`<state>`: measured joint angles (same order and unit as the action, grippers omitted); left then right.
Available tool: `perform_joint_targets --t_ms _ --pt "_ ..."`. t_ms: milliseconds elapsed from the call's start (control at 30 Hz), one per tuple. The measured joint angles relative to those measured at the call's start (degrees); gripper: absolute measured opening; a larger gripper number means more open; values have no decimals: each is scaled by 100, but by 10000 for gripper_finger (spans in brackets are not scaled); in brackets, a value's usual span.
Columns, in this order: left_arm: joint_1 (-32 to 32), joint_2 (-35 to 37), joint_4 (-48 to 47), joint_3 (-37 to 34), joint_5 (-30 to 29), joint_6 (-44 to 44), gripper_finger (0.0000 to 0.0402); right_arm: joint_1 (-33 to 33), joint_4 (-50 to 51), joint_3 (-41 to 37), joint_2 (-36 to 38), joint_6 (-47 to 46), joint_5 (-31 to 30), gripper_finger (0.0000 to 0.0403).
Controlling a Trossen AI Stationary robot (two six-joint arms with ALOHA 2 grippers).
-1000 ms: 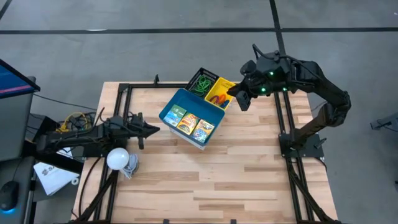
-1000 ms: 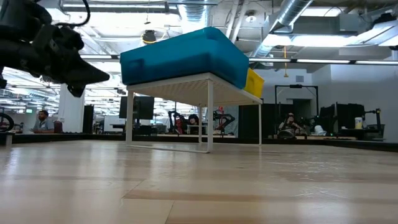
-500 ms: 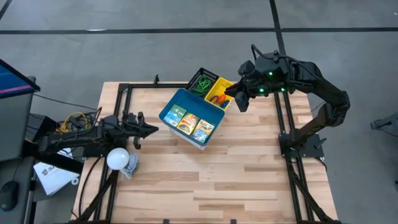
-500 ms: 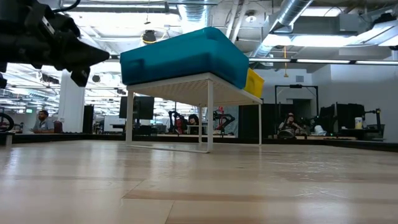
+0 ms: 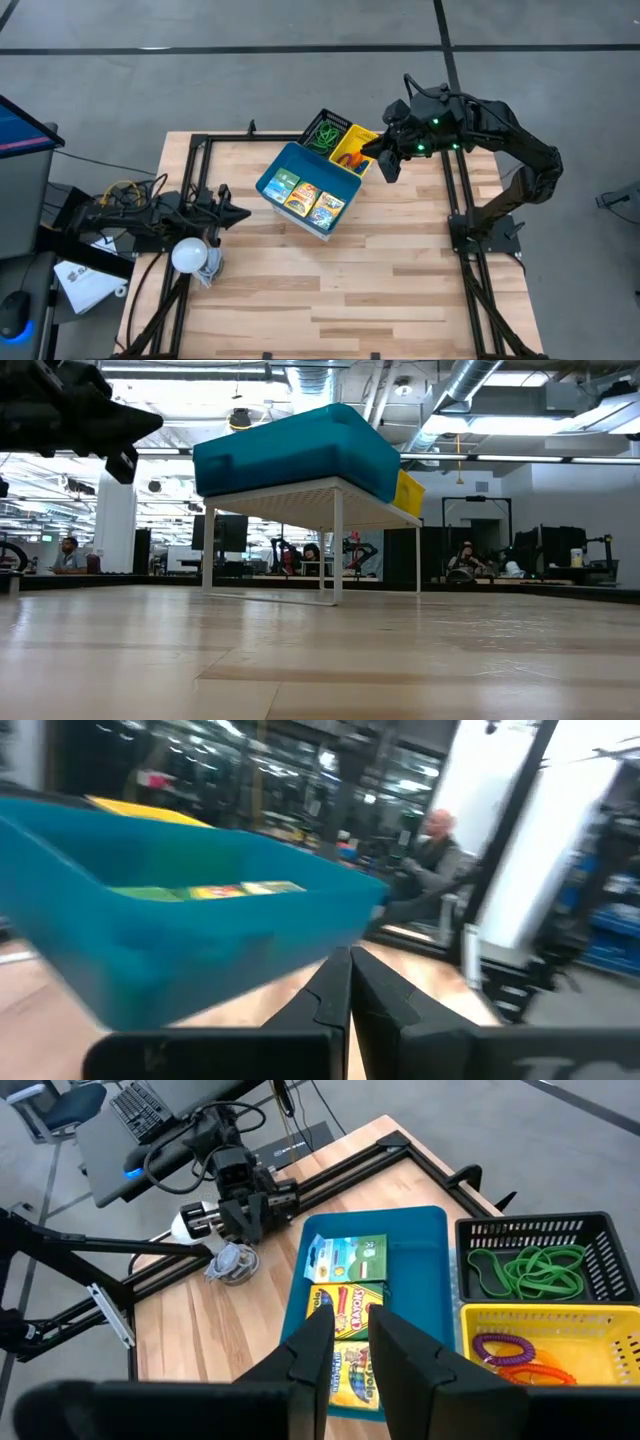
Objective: Pick & Place Office Desk Supplies
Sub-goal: Return to Home Position
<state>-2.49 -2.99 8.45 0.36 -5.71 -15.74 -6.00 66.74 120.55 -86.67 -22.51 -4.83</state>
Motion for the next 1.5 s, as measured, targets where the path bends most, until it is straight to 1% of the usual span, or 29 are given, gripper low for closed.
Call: perform_joint_targets --t_ms 100,233,433,567,667,733,800,967,1100,1233,1400,1467,1500 --pt "-230 0 -149 0 -581 179 1 13 -2 0 0 -28 -2 64" --pt "-382 0 -313 0 -901 181 1 82 -17 0 0 -26 -15 64" --pt "-395 -25 -292 0 -932 26 1 155 -140 0 0 237 27 64" --pt "-395 -70 -290 0 -932 19 1 148 -259 0 -1 619 47 64" --pt "-392 -81 -290 0 -932 15 1 146 -591 12 -156 1007 54 64" --pt "-392 -81 -289 0 -932 11 1 128 -851 -2 -346 1283 166 64" --pt "-392 -81 -285 0 -930 11 1 93 -1390 2 -593 1518 381 64" --pt "-392 -141 -265 0 -930 8 1 20 -2640 3 -1467 2200 1227 64" --pt "-392 -172 -280 0 -928 8 1 54 -3524 -2 -2173 2344 2230 64" --pt "-392 -173 -284 0 -928 8 1 298 -3869 -2 -2680 2467 2901 64" --pt "-392 -179 -282 0 -925 8 1 774 -3973 -3 -3071 2900 3166 64" --pt "-392 -179 -284 0 -925 8 1 804 -3924 -27 -3088 2921 3398 64" --pt "-392 -179 -284 0 -925 8 1 809 -4084 -122 -3071 2957 3424 64"
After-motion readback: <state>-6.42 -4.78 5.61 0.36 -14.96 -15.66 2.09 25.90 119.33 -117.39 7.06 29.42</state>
